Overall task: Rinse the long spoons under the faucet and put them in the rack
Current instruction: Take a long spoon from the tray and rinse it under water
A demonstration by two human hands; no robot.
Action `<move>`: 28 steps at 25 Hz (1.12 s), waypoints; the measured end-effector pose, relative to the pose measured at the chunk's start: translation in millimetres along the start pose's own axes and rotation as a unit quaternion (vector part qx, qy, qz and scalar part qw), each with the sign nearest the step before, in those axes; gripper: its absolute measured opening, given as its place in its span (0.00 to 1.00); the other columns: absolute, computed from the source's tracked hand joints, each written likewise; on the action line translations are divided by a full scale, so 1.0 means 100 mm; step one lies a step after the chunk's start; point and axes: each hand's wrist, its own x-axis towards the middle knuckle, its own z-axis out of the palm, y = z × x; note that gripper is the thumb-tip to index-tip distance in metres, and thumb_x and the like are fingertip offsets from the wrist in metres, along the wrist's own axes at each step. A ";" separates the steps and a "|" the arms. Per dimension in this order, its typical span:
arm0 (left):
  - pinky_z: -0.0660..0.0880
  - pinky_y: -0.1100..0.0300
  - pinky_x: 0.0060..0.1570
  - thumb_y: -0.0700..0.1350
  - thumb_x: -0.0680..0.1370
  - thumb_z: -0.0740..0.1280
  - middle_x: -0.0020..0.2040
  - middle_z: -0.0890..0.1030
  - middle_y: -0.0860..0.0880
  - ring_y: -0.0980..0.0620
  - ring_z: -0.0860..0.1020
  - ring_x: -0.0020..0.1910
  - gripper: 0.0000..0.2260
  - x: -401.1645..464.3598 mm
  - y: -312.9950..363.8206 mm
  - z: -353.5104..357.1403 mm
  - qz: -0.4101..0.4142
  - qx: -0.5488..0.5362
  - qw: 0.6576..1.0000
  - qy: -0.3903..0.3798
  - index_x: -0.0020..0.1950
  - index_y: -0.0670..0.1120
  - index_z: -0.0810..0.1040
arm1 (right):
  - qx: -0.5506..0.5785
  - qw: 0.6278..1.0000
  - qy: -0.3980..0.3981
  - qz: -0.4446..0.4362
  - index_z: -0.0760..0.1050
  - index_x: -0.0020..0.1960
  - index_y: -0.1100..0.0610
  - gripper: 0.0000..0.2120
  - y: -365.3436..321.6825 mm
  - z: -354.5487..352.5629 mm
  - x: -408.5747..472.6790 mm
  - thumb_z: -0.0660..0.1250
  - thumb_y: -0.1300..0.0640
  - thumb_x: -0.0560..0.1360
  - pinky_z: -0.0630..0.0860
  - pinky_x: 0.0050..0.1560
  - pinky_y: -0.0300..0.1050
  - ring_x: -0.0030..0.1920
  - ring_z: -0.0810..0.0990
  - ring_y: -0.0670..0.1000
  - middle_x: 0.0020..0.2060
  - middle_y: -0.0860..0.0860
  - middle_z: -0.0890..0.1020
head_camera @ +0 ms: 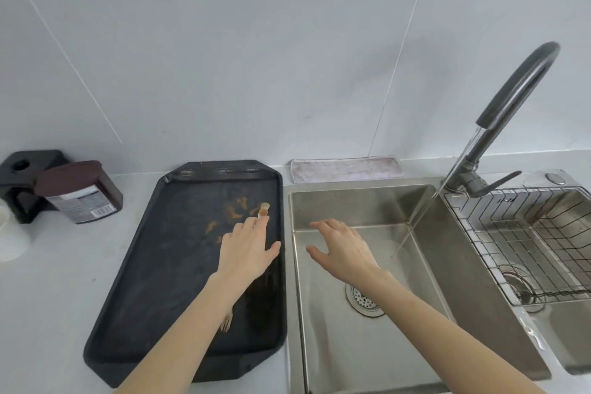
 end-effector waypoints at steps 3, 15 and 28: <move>0.72 0.54 0.59 0.52 0.78 0.58 0.67 0.71 0.47 0.47 0.72 0.63 0.21 0.06 -0.23 0.02 -0.016 -0.002 1.000 -0.007 0.70 0.47 0.63 | 0.005 1.000 -0.015 -0.002 0.64 0.69 0.54 0.21 -0.20 0.15 0.14 0.59 0.52 0.77 0.68 0.64 0.48 0.66 0.69 0.53 0.65 0.52 0.72; 0.75 0.59 0.52 0.48 0.78 0.61 0.60 0.75 0.47 0.50 0.76 0.57 0.12 0.06 -0.78 0.31 -0.072 -0.057 0.994 -0.054 0.59 0.46 0.72 | -0.003 0.998 -0.066 -0.023 0.71 0.62 0.59 0.14 -0.79 0.66 0.58 0.57 0.59 0.78 0.75 0.54 0.52 0.57 0.75 0.58 0.56 0.57 0.76; 0.75 0.58 0.52 0.45 0.79 0.60 0.57 0.79 0.45 0.46 0.79 0.54 0.10 0.08 -0.82 0.45 -0.111 -0.076 0.989 -0.055 0.58 0.43 0.73 | -0.060 0.992 -0.086 -0.065 0.74 0.60 0.59 0.13 -0.96 0.98 0.82 0.60 0.63 0.77 0.77 0.53 0.51 0.54 0.78 0.59 0.55 0.58 0.78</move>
